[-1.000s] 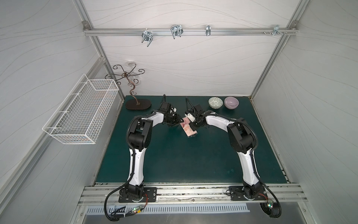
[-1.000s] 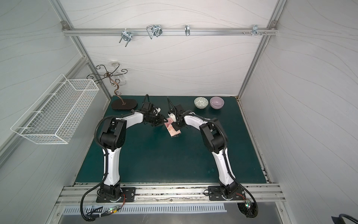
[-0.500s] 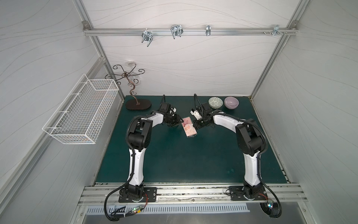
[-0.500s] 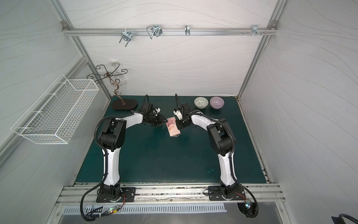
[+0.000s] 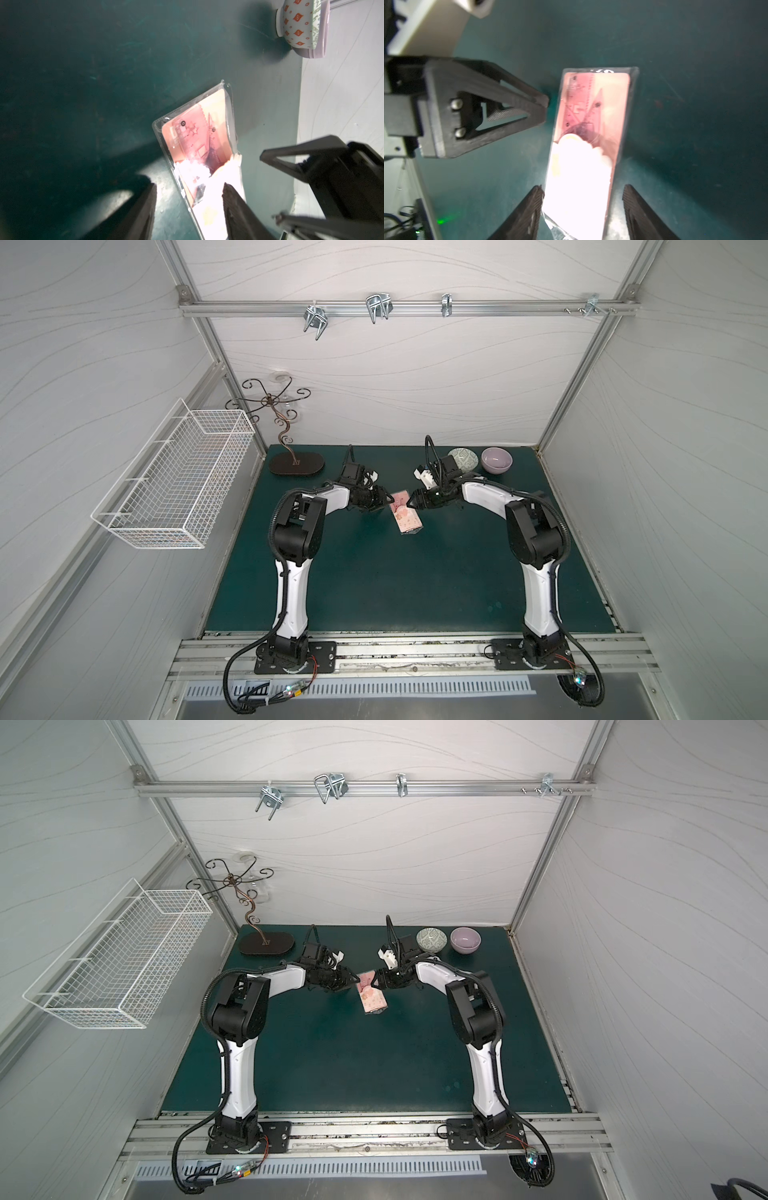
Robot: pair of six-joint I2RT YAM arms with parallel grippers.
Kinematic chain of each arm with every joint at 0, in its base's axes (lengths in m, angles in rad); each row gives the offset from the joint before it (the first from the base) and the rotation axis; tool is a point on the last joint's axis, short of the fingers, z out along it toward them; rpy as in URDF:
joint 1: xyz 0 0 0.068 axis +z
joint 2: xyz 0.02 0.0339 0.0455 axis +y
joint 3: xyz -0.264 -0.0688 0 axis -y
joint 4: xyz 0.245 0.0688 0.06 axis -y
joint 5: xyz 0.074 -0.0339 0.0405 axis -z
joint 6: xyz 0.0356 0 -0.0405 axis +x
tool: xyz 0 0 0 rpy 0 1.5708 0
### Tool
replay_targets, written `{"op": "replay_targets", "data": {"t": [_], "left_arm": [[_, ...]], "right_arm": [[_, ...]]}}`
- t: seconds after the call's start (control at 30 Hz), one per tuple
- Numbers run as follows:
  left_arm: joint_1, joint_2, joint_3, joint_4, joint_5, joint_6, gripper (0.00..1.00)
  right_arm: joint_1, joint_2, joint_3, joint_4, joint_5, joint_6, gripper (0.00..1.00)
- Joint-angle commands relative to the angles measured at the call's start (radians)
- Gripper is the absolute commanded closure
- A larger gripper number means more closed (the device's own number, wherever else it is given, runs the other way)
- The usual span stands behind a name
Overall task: Open the ruler set and take out the ruler
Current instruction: Pick up the ruler set bag from the center of the board.
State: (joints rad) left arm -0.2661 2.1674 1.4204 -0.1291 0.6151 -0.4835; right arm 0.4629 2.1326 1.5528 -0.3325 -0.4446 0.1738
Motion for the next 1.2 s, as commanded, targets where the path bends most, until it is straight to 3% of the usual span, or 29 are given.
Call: {"op": "replay_targets", "data": {"t": [0.0, 0.23, 0.43, 0.73, 0.83, 0.97, 1.07, 1.17], "left_arm": [[-0.026, 0.080, -0.009, -0.057, -0.022, -0.010, 0.47], [-0.037, 0.130, -0.003, 0.000, 0.019, -0.048, 0.49], [-0.044, 0.138, -0.021, 0.045, 0.040, -0.068, 0.52], [-0.046, 0.100, -0.069, 0.083, 0.047, -0.080, 0.57], [-0.009, -0.021, -0.164, 0.164, 0.046, -0.143, 0.55], [0.099, -0.259, -0.391, 0.505, 0.148, -0.348, 0.54], [0.124, -0.462, -0.469, 0.563, 0.197, -0.345, 0.45], [0.086, -0.661, -0.520, 0.581, 0.182, -0.342, 0.38]], "right_arm": [[-0.032, 0.046, 0.003, 0.032, -0.110, 0.050, 0.35], [-0.042, 0.120, -0.020, 0.119, -0.293, 0.121, 0.39], [-0.044, 0.160, -0.017, 0.234, -0.420, 0.226, 0.49], [-0.043, 0.142, -0.073, 0.478, -0.470, 0.440, 0.93], [-0.047, 0.062, -0.131, 0.508, -0.483, 0.459, 0.99], [-0.040, -0.163, -0.292, 0.639, -0.564, 0.477, 1.00], [-0.018, -0.347, -0.394, 0.728, -0.671, 0.469, 1.00], [0.015, -0.477, -0.438, 0.727, -0.719, 0.456, 1.00]]}}
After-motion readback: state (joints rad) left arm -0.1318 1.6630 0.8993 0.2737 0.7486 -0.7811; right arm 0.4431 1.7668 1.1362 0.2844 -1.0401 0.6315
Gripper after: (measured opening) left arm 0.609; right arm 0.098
